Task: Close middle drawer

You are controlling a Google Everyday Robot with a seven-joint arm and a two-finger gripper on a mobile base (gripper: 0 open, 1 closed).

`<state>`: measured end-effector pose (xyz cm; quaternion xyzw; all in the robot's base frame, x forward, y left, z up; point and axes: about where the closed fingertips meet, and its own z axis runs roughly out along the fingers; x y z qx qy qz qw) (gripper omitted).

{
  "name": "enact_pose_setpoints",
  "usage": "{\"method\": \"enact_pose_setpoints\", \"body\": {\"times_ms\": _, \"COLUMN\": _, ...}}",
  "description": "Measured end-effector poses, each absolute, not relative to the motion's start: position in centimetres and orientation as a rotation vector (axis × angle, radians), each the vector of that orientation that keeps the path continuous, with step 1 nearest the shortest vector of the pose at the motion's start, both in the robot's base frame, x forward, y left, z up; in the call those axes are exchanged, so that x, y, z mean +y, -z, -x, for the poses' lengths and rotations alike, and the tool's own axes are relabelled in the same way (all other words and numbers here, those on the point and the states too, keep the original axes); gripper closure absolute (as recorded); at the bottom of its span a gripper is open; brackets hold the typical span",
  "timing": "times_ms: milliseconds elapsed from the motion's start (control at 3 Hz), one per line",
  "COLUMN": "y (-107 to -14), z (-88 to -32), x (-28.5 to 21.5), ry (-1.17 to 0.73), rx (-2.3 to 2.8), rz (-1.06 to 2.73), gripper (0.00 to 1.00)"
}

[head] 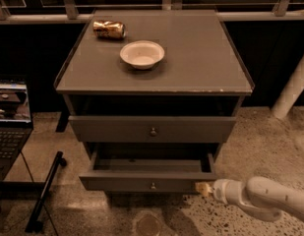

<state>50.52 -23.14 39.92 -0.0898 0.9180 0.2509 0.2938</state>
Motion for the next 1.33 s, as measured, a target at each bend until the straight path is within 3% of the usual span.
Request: {"method": "enact_pose_setpoints", "body": {"times_ms": 1333, "y": -43.4, "z": -56.0, "x": -25.2, "ry": -0.514, "rx": 2.384, "rz": 0.157, "gripper": 1.0}}
